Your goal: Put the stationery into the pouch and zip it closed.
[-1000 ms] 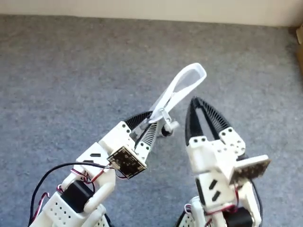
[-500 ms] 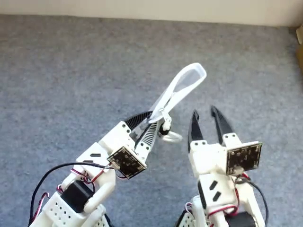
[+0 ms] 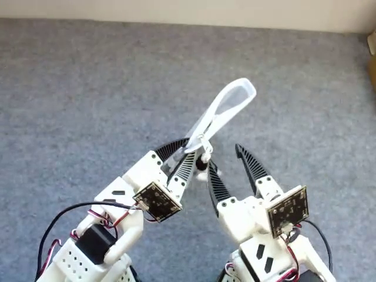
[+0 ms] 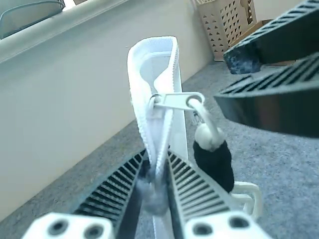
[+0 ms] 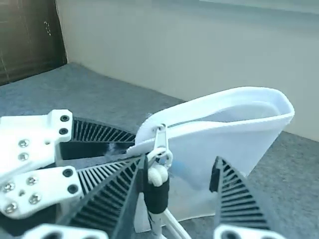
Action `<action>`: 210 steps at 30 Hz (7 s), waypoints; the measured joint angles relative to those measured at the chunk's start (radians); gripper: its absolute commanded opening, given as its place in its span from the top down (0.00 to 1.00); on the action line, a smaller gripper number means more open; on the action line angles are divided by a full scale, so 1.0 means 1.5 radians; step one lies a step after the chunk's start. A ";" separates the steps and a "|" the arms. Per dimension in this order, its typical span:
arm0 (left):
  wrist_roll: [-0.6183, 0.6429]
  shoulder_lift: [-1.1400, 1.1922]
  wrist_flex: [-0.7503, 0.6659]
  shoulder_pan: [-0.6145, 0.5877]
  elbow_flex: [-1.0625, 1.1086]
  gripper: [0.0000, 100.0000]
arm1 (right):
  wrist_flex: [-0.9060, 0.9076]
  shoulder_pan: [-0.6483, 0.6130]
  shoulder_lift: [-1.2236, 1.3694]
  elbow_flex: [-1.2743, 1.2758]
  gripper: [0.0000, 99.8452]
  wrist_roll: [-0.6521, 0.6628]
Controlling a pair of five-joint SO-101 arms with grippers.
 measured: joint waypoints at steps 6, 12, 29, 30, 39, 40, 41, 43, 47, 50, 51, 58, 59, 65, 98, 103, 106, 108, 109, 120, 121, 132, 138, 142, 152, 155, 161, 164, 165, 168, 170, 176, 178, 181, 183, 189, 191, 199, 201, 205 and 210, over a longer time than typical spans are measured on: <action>0.000 0.000 0.000 0.000 0.000 0.99 | -0.088 -0.055 0.000 0.071 0.81 0.000; 0.000 0.000 0.000 0.000 0.000 0.99 | -0.126 -0.059 0.002 0.106 0.81 0.000; 0.000 0.000 0.000 0.000 0.000 0.99 | -0.128 0.018 0.002 0.106 0.96 0.000; 0.000 0.000 0.000 0.000 0.000 0.99 | -0.128 0.027 0.002 0.106 0.96 0.000; 0.000 0.000 0.000 0.000 0.000 0.99 | -0.165 0.089 0.007 0.110 0.96 0.001; 0.000 0.000 0.000 0.000 0.000 0.99 | -0.171 0.096 0.007 0.114 0.96 0.001; 0.000 0.000 0.000 0.000 0.000 0.99 | -0.175 0.101 0.007 0.116 0.96 0.001; 0.000 0.000 0.000 0.000 0.000 0.99 | -0.175 0.111 0.007 0.116 0.96 0.001; 0.000 0.000 0.000 0.000 -0.001 0.99 | -0.178 0.129 0.007 0.117 0.96 0.002; 0.000 0.000 0.000 0.001 -0.001 0.99 | -0.193 0.148 0.008 0.117 0.96 0.002; 0.000 0.000 0.000 0.001 -0.001 0.99 | -0.196 0.153 0.008 0.117 0.96 0.002; 0.000 0.000 0.000 0.001 -0.001 0.99 | -0.199 0.197 0.009 0.117 0.96 0.002; 0.000 0.000 0.000 0.001 -0.001 0.99 | -0.199 0.197 0.009 0.117 0.96 0.002; 0.000 0.000 0.000 0.001 -0.001 0.99 | -0.220 0.197 0.008 0.142 0.96 0.002; 0.000 -0.184 0.234 0.001 -0.033 0.99 | -0.297 0.252 0.001 0.190 0.99 0.004; 0.000 -0.190 0.280 0.001 -0.047 0.99 | -0.312 0.252 0.004 0.191 0.99 0.004; -0.001 -0.193 0.304 0.001 -0.053 0.99 | -0.338 0.263 0.006 0.191 0.99 0.004; -0.001 -0.195 0.314 0.001 -0.057 0.99 | -0.342 0.265 0.007 0.191 0.99 0.004; -0.001 -0.195 0.315 0.001 -0.058 0.99 | -0.342 0.265 0.007 0.191 0.99 0.004; -0.001 -0.195 0.320 0.001 -0.063 0.99 | -0.318 0.266 0.015 0.144 0.99 0.023; -0.001 -0.195 0.320 0.002 -0.063 0.99 | -0.324 0.266 0.029 0.144 0.99 0.031; -0.001 -0.196 0.326 0.001 -0.063 0.99 | -0.383 0.338 0.251 0.079 0.99 0.037; -0.001 -0.196 0.328 0.001 -0.063 0.99 | -0.383 0.341 0.259 0.078 0.99 0.050; -0.001 -0.196 0.328 0.001 -0.063 0.99 | -0.362 0.341 0.259 0.070 0.99 0.065; -0.001 -0.196 0.351 0.001 -0.081 0.87 | -0.225 0.291 0.119 0.055 0.99 0.068; 0.001 -0.193 0.361 0.012 -0.081 0.85 | -0.186 0.253 0.058 0.054 0.99 0.094; 0.001 -0.192 0.359 0.060 -0.081 0.85 | -0.155 0.167 0.007 0.065 0.99 0.117; 0.001 -0.191 0.339 0.064 -0.081 0.85 | -0.155 0.159 0.007 0.066 0.99 0.118; 0.001 -0.192 0.331 0.068 -0.081 0.85 | -0.155 0.159 0.006 0.072 0.99 0.118; 0.001 -0.191 0.307 0.070 -0.081 0.85 | -0.155 0.158 0.006 0.085 0.99 0.118; 0.001 -0.191 0.292 0.073 -0.081 0.85 | -0.155 0.158 0.006 0.090 0.99 0.118; 0.001 -0.191 0.266 0.079 -0.081 0.89 | -0.146 0.157 0.006 0.091 0.99 0.118; 0.001 -0.191 0.264 0.092 -0.078 0.92 | -0.131 0.157 0.006 0.091 0.99 0.117; -0.024 -0.195 0.250 0.107 -0.057 0.95 | -0.120 0.158 0.006 0.090 0.99 0.117; -0.039 -0.195 0.231 0.107 -0.042 0.98 | -0.120 0.158 0.006 0.090 0.99 0.117; -0.044 -0.195 0.224 0.109 -0.037 0.99 | -0.120 0.158 0.006 0.090 0.99 0.116; -0.044 -0.195 0.224 0.109 -0.037 0.99 | -0.120 0.159 0.006 0.090 0.99 0.116; -0.045 -0.196 0.291 0.109 -0.065 0.99 | -0.127 0.230 0.006 0.091 0.99 0.098; -0.045 -0.196 0.310 0.109 -0.074 0.99 | -0.127 0.250 0.007 0.092 0.99 0.087; -0.047 -0.196 0.319 0.095 -0.077 0.99 | -0.127 0.284 0.010 0.092 0.99 0.077; -0.047 -0.196 0.319 0.073 -0.082 0.99 | -0.173 0.317 0.010 0.110 0.99 0.077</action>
